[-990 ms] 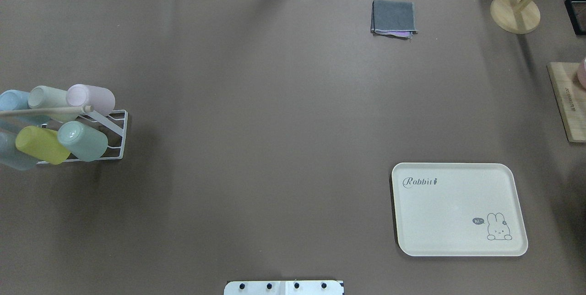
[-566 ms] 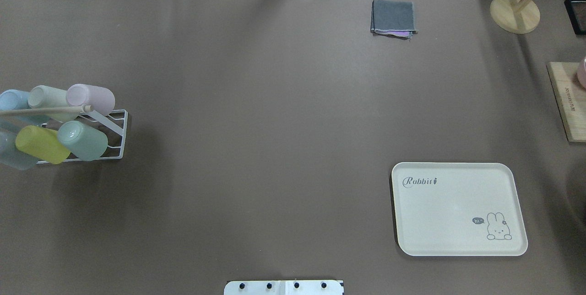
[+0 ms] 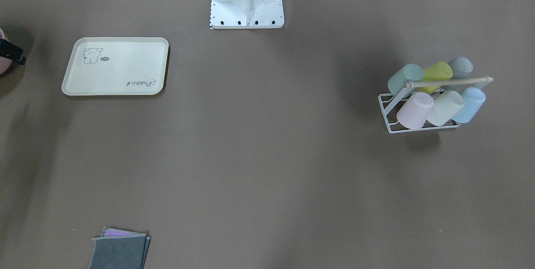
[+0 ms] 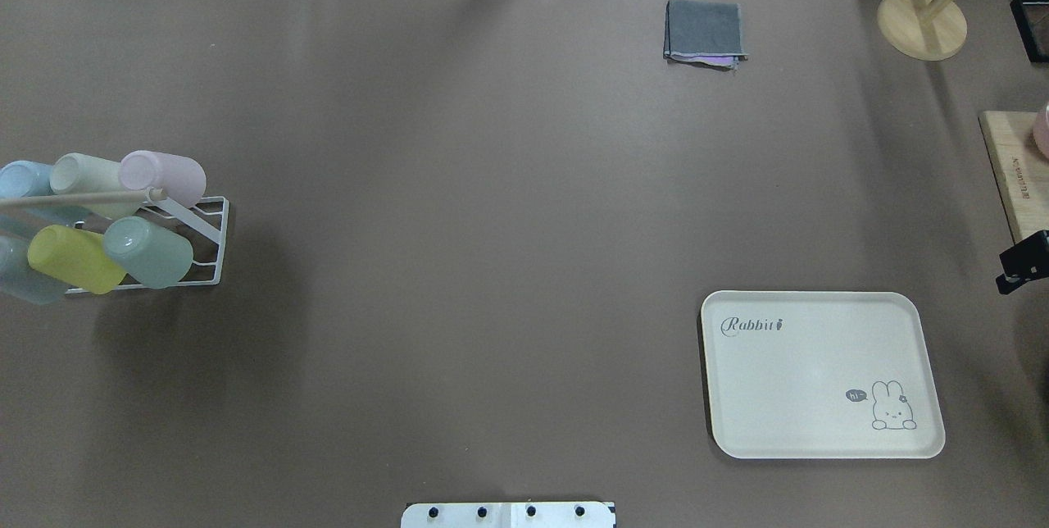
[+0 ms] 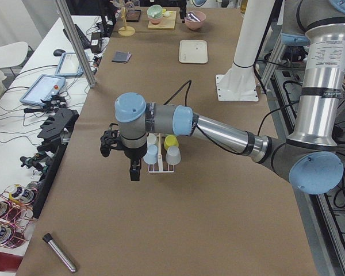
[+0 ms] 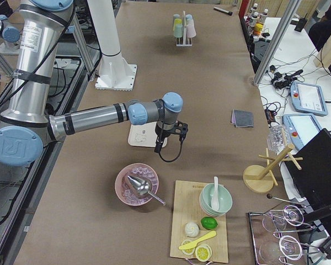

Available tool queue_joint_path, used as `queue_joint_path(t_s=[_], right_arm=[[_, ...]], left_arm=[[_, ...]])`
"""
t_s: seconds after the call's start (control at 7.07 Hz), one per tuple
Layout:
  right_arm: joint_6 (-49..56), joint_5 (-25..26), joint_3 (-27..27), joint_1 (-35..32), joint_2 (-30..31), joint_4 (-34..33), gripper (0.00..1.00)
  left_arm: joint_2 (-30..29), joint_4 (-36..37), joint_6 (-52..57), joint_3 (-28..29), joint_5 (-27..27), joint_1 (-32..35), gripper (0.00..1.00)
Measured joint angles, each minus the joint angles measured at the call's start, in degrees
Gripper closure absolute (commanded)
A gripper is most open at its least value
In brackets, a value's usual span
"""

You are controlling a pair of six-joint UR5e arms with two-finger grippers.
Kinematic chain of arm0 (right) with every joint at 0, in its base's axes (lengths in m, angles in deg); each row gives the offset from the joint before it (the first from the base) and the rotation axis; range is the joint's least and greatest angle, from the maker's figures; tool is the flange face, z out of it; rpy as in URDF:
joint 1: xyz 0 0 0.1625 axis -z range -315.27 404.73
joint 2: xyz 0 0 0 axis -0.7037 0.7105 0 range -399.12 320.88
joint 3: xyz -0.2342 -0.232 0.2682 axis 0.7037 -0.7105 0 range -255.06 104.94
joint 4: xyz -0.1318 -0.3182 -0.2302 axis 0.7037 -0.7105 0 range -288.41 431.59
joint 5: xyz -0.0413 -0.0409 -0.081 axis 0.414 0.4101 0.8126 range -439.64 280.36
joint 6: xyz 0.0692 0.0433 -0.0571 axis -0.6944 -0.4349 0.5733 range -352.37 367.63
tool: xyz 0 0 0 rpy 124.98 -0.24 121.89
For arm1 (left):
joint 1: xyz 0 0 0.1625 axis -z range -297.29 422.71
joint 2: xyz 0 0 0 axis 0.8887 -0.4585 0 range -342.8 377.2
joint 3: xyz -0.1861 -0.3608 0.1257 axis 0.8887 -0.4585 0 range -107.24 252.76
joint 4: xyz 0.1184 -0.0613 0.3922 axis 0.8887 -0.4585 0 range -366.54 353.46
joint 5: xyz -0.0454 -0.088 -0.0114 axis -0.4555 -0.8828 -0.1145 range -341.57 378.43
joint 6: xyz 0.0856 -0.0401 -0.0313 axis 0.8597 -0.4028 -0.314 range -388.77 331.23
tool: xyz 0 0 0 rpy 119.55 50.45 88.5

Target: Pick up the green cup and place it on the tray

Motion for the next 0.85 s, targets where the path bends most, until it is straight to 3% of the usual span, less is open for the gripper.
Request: queue_joint_path(t_s=[0.85], right_arm=[[-0.6, 4.6, -0.1, 10.6, 6.3, 14.2, 0.01]], left_arm=[[2.6, 0.1, -20.0, -14.3, -1.4, -12.8, 0.02]])
